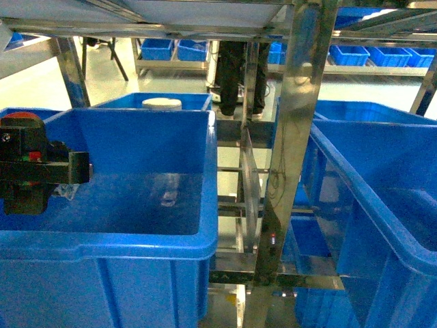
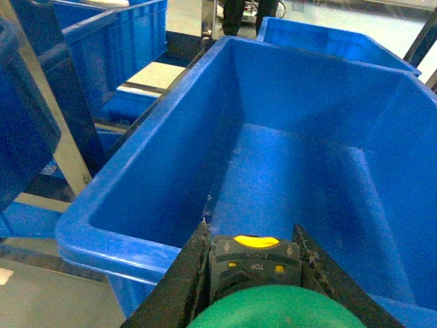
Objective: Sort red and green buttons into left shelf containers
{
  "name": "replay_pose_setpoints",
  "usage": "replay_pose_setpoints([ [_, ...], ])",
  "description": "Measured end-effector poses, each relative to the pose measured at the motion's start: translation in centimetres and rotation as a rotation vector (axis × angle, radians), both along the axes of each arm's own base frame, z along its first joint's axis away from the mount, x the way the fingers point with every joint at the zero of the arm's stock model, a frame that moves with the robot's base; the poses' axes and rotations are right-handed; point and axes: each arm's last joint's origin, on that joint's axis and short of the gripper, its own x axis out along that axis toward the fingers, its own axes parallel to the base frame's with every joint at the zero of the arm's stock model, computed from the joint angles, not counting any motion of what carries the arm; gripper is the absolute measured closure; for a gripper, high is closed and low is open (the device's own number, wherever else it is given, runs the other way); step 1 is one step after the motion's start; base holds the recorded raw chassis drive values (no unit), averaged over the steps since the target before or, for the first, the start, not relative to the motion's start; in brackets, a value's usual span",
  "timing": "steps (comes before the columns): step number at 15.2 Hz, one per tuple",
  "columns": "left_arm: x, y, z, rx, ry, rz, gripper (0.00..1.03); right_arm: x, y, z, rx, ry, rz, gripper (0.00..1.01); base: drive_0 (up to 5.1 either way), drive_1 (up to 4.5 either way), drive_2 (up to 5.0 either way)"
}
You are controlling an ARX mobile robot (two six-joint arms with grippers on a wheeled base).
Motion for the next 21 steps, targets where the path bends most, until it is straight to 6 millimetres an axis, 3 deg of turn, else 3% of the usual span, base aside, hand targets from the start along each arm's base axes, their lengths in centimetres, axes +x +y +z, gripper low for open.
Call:
replay_pose_setpoints([
  [8, 0.0, -0.2, 0.0, -0.003, -0.003, -0.009, 0.77, 0.0, 0.0, 0.0, 0.002, 0.004, -0.006, 0.73, 0.5, 0.08, -0.6],
  [12, -0.1, -0.3, 0.0, -0.005, -0.002, -0.019, 0.77, 1.9, 0.6, 0.9, -0.004, 0.01, -0.01, 0.73, 0.0, 0.0, 0.0],
  [14, 0.0, -0.2, 0.0, -0.004, -0.003, -0.014, 0.77, 4.3, 0.6, 0.9, -0.007, 0.082, -0.025, 0.73, 0.0, 0.0, 0.0],
  [16, 0.0, -0.2, 0.0, -0.004, -0.003, -0.013, 0.77, 9.1, -1.1, -1.0, -0.005, 0.223, -0.088, 0.73, 0.0, 0.0, 0.0],
  [17, 0.0, -0.2, 0.0, -0.004, -0.003, -0.014, 0.77, 10.6, -1.5, -1.5, -0.007, 0.267, -0.108, 0.73, 0.0, 0.0, 0.0],
  [20, 0.0, -0.2, 0.0, -0.004, -0.003, -0.014, 0.77, 12.2, -1.9, -2.1, -0.005, 0.325, -0.123, 0.73, 0.0, 0.0, 0.0],
  [21, 0.0, -0.2, 0.0, -0.004, -0.002, -0.014, 0.77, 14.1, -2.2, -2.8, -0.003, 0.401, -0.128, 0.73, 0.0, 0.0, 0.0],
])
